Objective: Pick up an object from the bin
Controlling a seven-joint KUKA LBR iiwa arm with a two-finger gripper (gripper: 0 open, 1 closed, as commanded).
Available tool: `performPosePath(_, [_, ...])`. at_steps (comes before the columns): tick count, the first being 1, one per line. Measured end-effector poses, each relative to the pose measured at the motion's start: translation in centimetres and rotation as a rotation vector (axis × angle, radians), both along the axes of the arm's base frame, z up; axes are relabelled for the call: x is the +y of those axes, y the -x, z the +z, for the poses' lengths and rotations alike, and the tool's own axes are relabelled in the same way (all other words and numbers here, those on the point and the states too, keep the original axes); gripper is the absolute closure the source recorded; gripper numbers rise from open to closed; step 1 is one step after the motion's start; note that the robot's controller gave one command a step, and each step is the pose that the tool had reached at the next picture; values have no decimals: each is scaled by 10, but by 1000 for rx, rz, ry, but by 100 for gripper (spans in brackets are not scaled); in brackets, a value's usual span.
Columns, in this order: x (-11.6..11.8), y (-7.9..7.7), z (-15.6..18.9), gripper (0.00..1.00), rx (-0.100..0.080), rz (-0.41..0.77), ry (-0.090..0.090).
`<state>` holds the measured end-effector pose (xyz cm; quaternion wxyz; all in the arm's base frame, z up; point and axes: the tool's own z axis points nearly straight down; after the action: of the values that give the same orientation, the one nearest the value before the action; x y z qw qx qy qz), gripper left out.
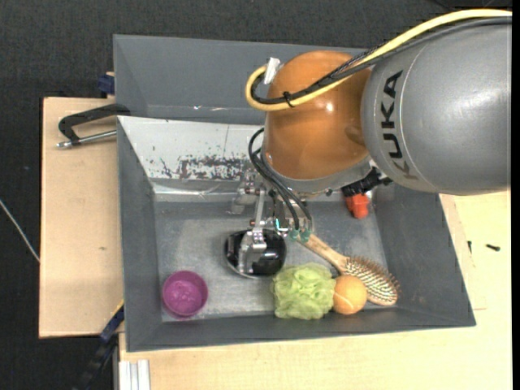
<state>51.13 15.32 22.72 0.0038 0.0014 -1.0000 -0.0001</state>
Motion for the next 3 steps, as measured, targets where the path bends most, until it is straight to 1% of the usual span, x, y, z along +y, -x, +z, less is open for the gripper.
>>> performPosePath(1, [-1,-2,4,0,-8,-2,-1])
performPosePath(2, [-21,-12,-40,0,-9,-138,-1])
performPosePath(3, [-72,-16,-68,0,-5,-244,3])
